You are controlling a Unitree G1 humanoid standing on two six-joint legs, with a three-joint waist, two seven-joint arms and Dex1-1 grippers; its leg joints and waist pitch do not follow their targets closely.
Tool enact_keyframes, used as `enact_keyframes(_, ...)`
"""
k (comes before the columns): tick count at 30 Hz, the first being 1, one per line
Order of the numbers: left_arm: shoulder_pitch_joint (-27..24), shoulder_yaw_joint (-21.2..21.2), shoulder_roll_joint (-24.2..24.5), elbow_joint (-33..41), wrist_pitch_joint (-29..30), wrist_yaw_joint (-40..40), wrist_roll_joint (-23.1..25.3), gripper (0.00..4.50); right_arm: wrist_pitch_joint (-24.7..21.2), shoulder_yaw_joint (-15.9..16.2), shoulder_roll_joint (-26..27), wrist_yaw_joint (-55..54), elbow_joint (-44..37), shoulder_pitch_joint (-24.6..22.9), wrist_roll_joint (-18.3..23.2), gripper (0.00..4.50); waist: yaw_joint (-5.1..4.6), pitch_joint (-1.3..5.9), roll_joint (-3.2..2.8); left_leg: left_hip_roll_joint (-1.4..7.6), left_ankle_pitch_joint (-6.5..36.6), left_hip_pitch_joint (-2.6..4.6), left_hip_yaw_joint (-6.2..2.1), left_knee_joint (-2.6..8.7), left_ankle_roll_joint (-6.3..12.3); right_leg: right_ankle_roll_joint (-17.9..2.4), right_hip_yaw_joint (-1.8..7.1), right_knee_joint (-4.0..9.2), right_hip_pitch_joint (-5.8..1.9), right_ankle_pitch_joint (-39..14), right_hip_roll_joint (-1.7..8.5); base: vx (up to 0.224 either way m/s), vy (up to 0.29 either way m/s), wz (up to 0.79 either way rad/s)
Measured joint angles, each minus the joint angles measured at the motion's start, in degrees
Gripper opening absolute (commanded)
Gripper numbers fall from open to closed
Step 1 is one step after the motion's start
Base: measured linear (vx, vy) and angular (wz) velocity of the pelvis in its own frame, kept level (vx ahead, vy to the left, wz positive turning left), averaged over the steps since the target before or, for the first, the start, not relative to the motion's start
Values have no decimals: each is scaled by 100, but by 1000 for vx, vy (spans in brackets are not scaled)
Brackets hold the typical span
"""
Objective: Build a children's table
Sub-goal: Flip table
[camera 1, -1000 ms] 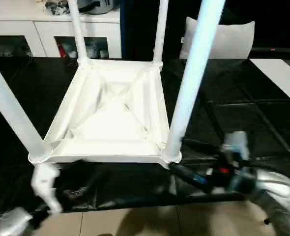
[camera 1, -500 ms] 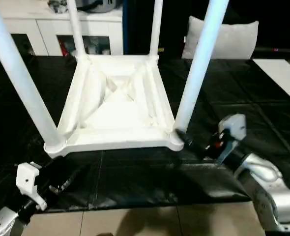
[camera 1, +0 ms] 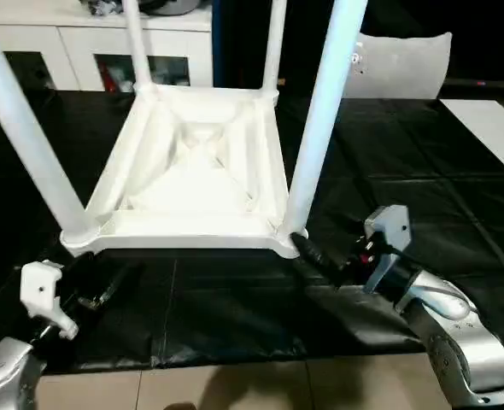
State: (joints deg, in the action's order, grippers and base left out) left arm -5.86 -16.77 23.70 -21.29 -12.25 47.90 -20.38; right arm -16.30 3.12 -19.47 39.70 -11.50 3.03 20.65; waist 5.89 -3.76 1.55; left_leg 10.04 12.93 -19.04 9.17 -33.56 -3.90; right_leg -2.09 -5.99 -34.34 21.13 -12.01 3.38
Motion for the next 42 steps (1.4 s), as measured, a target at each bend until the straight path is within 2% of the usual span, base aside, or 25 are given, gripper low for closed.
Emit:
enact_keyframes(5,-9,83,100,71,103,489,-217,444,-241,61,-217,447,-135,-81,247,450,56,-15,8,2,-2,6,11,2,-3,7,5,-4,6,-4,0,0,0,0)
enact_keyframes(8,401,52,203,-587,-67,895,-298,444,-386,90,-246,637,-283,-63,479,450,71,-17,8,2,-6,13,12,1,-7,24,6,-6,3,-11,0,0,0,0)
enact_keyframes(9,620,-12,282,-1006,-168,1087,-352,444,-432,126,-217,668,-312,-8,531,450,66,-16,10,2,-8,15,12,1,-9,22,7,-6,3,-7,0,0,0,0)
enact_keyframes(12,777,-108,351,-1266,-218,1337,-480,444,-449,220,-91,675,-279,175,573,450,28,-11,19,1,-8,15,21,0,-9,13,20,-6,7,0,0,0,0,0)
enact_keyframes(14,583,-110,350,-872,-118,1353,-539,444,-442,304,-9,672,-178,319,563,450,-6,-4,32,1,-5,13,29,2,-7,-13,23,-6,12,14,0,0,0,0)
enact_keyframes(17,94,-93,339,185,171,1205,-718,444,-410,379,147,551,123,518,423,450,-7,-5,52,5,-2,0,44,5,-5,-18,26,-10,39,12,0,0,0,0)
enact_keyframes(18,-211,-69,333,860,395,1017,-787,444,-347,377,272,412,363,673,340,450,-14,-8,56,5,-2,-6,49,4,-6,-20,30,-18,48,11,0,0,0,0)
enact_keyframes(20,-484,11,318,1797,709,725,-896,444,-278,346,396,247,606,848,291,450,-9,-13,65,6,-4,-7,57,2,-7,-24,37,-33,61,9,0,0,0,0)
enact_keyframes(22,-549,151,312,2746,1077,346,-962,444,-146,256,619,-66,943,1036,205,450,32,-30,80,7,-10,-2,57,-9,-14,-31,41,-65,66,2,1,0,0,0)
enact_keyframes(25,-446,354,278,3606,1528,-137,-1045,444,-23,73,712,-392,1218,1175,191,450,74,-34,73,7,-19,2,58,-9,-27,-22,42,-72,65,-2,1,0,0,0)
enact_keyframes(29,-350,506,275,4045,1975,-499,-1081,444,85,-166,689,-569,1277,1177,165,450,54,-33,73,7,-38,4,57,-8,-36,-17,43,-81,67,2,-1,0,0,0)
enact_keyframes(33,-334,569,293,4583,2665,-1070,-1073,444,262,-394,628,-728,1366,1177,89,450,37,-30,68,8,-39,2,57,-8,-36,-19,45,-81,70,3,-3,0,0,0)
enact_keyframes(38,-407,515,373,4638,2987,-1335,-1094,444,340,-495,566,-852,1449,1161,-30,450,18,-28,63,11,-38,-1,57,-4,-36,-31,45,-82,76,10,-9,0,0,0)
enact_keyframes(42,-786,104,614,4560,3093,-1271,-1258,444,397,-496,463,-888,1448,982,-103,450,-23,-28,65,11,-36,-3,57,-1,-34,-27,45,-80,77,5,-10,0,0,0)
